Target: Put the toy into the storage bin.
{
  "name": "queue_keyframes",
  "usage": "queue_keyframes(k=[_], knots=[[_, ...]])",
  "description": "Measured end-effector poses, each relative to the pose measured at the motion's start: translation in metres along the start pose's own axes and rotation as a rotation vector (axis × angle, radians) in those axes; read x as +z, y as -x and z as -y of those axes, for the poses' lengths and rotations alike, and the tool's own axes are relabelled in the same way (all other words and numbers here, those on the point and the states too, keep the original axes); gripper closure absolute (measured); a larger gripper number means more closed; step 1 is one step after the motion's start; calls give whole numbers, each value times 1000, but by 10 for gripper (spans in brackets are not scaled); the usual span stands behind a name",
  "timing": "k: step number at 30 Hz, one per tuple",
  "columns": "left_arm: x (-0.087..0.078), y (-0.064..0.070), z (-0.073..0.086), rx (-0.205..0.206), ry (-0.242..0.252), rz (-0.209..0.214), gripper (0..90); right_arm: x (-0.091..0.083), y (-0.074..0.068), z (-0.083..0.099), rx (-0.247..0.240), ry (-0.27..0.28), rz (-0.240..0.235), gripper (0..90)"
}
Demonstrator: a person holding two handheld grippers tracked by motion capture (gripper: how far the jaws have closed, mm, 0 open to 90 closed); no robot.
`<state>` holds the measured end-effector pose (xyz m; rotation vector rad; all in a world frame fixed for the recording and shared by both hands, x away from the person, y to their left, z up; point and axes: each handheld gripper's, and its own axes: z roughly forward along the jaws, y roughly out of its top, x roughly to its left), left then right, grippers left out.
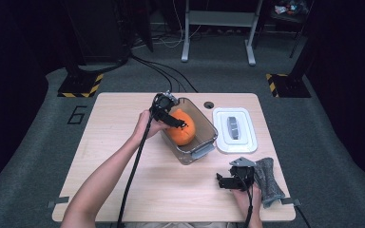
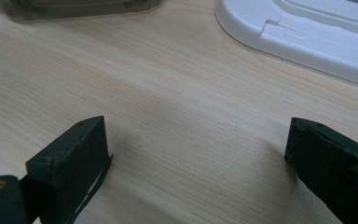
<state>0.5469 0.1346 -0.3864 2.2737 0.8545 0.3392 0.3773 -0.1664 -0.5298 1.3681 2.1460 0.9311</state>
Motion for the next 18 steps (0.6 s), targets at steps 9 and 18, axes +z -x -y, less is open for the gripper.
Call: queue_keyframes(k=[9, 18], knots=[[-30, 1, 11, 0, 74, -5, 102, 0, 1, 0, -6, -5, -8, 50], [-57, -4, 32, -12, 140, -33, 92, 0, 1, 0, -6, -5, -6, 50]])
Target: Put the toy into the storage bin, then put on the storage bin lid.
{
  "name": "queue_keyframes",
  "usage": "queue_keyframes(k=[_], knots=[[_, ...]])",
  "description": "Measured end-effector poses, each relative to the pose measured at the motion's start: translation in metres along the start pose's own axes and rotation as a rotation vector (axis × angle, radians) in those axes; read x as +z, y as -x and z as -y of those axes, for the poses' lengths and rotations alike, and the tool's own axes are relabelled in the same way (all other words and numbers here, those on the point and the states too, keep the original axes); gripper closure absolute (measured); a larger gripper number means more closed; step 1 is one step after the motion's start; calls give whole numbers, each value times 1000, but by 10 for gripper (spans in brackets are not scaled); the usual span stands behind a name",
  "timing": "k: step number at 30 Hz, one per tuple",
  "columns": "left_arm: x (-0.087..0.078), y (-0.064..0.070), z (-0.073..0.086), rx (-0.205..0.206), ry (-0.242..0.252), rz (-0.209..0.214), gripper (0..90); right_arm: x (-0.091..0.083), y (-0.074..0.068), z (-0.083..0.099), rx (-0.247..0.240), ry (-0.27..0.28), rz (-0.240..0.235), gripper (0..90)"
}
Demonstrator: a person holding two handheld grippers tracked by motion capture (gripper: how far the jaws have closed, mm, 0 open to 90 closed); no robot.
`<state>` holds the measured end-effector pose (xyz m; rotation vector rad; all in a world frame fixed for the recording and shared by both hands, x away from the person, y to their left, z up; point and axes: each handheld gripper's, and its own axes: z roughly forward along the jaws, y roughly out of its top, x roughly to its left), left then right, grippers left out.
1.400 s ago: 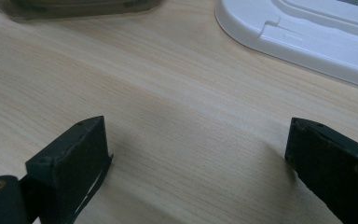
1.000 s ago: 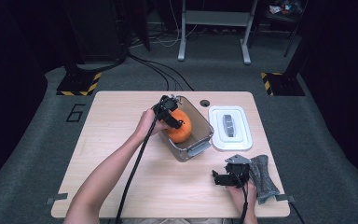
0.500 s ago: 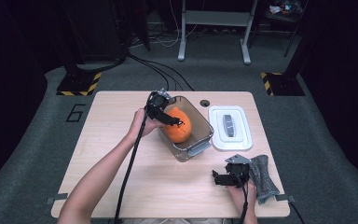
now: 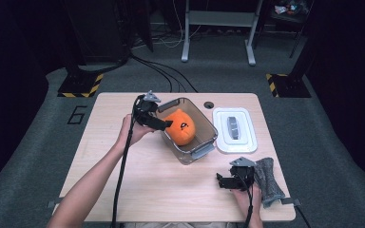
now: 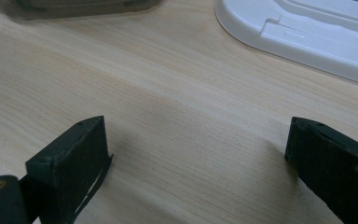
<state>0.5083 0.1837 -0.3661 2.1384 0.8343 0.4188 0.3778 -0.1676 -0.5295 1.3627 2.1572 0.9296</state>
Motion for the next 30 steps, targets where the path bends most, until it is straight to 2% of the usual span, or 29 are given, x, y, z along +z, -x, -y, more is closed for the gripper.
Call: queue_keyframes(k=[8, 10, 15, 17, 18, 21, 23, 24, 25, 26, 27, 29, 30], knots=[[-23, -2, 18, -17, 49, -17, 64, 0, -1, 0, 10, -4, 4, 34], [-32, -1, 29, -18, 60, -24, 57, -2, -2, -3, 0, -17, 5, 26], [-45, 0, 48, -36, 73, -35, 44, -12, -3, -12, -13, 13, 13, 26], [-48, 1, 54, -30, 83, -52, 40, -17, -2, -17, -19, 22, 13, 26], [-51, 1, 64, -35, 83, -54, 30, -19, -1, -21, -21, 28, 10, 26], [-52, 1, 79, -57, 86, -55, 22, -22, 1, -27, -21, 33, 10, 26], [-50, 3, 92, -57, 85, -72, 21, -23, 3, -31, -10, 38, 16, 26], [-50, 3, 97, -55, 76, -77, 21, -24, 6, -33, -27, 39, 16, 26], [-49, 4, 103, -59, 74, -77, 17, -24, 7, -35, -6, 38, 16, 26], [-47, 4, 109, -64, 69, -80, 17, -24, 10, -37, -11, 35, 20, 27], [-46, 4, 112, -65, 66, -80, 14, -24, 11, -39, 2, 40, 21, 29], [-43, 5, 122, -76, 65, -78, 12, -24, 14, -42, 8, 41, 26, 29], [-41, 5, 127, -84, 57, -74, 11, -24, 17, -44, -5, 39, 23, 30]])
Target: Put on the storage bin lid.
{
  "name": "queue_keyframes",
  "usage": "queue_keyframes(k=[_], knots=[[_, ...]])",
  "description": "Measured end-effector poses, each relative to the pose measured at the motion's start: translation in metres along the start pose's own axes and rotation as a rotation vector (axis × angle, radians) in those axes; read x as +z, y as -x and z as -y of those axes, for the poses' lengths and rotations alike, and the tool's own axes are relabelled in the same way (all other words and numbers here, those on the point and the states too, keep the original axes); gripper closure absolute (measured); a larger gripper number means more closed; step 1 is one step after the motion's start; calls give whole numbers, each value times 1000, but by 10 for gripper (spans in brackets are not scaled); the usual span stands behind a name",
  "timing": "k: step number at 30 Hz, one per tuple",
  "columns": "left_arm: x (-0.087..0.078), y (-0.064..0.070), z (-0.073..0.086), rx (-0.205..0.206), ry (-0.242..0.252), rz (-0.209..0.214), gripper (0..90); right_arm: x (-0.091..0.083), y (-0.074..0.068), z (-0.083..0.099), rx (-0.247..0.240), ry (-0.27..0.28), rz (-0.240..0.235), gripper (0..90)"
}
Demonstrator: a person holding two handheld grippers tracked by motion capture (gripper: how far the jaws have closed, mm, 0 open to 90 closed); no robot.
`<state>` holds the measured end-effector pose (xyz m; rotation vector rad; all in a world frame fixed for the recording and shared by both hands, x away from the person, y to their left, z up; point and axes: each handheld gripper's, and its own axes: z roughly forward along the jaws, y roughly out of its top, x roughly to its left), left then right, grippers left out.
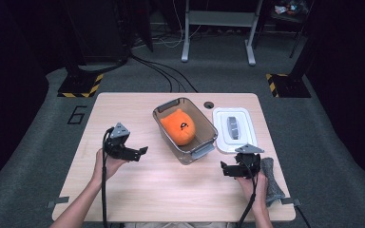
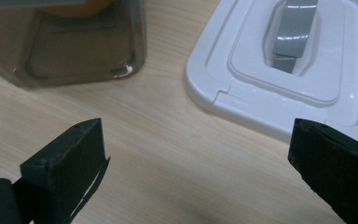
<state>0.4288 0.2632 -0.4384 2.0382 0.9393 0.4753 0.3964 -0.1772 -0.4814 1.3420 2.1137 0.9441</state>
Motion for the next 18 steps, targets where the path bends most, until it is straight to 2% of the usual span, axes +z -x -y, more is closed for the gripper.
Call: queue_keyframes(k=[3, 7, 8, 10, 11, 13, 16, 18], knots=[[5, 0, 15, -21, 1, -1, 9, 1, 5, -6, 12, -3, 8, 32], [13, 0, 34, -29, -40, 1, 5, 6, 13, -14, 30, -11, 9, 32], [15, 1, 39, -49, -40, 3, 1, 7, 14, -16, 39, -12, 8, 33], [18, 2, 47, -41, -54, -13, 0, 10, 18, -20, 35, -19, 15, 32], [19, 3, 51, -47, -56, -9, 0, 12, 21, -23, 48, -21, 15, 33], [21, 3, 58, -67, -61, -4, 0, 16, 24, -27, 58, -27, 12, 34], [25, 3, 67, -73, -66, -16, 0, 23, 31, -35, 74, -42, 16, 36], [26, 3, 71, -81, -67, -20, 0, 28, 35, -41, 83, -45, 36, 37]])
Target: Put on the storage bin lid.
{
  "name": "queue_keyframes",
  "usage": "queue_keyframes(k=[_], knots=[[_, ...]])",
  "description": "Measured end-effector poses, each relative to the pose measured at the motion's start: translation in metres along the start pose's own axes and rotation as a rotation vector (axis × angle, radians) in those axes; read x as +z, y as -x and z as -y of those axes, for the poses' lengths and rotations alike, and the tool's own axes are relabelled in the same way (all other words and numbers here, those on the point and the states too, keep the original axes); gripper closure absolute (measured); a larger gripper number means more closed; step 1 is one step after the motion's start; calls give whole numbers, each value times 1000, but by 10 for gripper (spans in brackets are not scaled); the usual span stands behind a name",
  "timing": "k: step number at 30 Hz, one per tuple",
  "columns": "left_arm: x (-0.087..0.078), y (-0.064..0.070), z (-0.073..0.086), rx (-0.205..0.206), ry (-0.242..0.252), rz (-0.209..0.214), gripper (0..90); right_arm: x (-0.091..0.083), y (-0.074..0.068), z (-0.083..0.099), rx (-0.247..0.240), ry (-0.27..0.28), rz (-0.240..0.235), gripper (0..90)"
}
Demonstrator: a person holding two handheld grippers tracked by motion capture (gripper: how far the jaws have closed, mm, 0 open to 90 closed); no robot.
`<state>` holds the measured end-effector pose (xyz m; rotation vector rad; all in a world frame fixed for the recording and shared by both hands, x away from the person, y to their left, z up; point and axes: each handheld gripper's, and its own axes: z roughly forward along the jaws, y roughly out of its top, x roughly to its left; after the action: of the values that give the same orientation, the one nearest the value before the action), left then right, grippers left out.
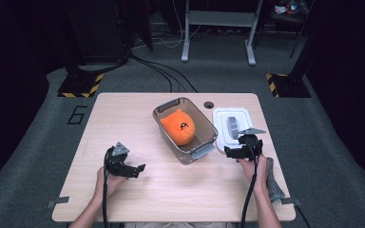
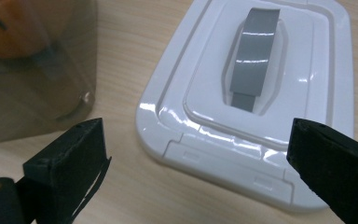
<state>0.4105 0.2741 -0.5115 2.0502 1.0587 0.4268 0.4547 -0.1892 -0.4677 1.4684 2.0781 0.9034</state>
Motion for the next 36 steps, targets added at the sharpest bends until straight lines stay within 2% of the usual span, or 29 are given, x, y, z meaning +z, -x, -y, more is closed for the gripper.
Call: queue_keyframes(k=[2, 4, 6, 7, 9, 14, 18, 22, 25, 28, 31, 34, 36], knots=[[2, 1, 3, 21, -15, -13, 0, 3, 3, -6, 3, -5, -8, 38], [5, 2, 6, 24, -28, -7, 0, 8, 6, -12, -5, -5, 2, 43], [7, 3, 8, 49, -40, -24, 0, 12, 8, -19, 15, -15, 2, 46], [8, 4, 10, 43, -35, -22, 0, 16, 10, -23, 9, -17, 9, 48], [10, 4, 12, 41, -37, -23, 0, 21, 14, -29, 29, -29, 0, 54], [11, 6, 15, 72, -45, -35, 0, 35, 23, -40, 36, -45, 18, 64], [11, 5, 15, 74, -79, -33, 0, 47, 32, -45, 59, -63, 13, 66], [12, 5, 15, 63, -73, -32, 0, 60, 35, -46, 46, -77, 36, 116], [12, 4, 15, 63, -75, -40, 0, 68, 38, -48, 70, -87, 28, 144], [12, 4, 15, 63, -79, -42, 0, 75, 39, -51, 88, -83, 35, 210], [12, 4, 15, 61, -78, -42, 0, 79, 40, -53, 78, -64, 62, 316], [12, 4, 15, 63, -79, -45, 0, 85, 40, -54, 102, -85, 74, 404], [12, 4, 15, 63, -78, -46, 0, 87, 43, -54, 101, -73, 83, 476]])
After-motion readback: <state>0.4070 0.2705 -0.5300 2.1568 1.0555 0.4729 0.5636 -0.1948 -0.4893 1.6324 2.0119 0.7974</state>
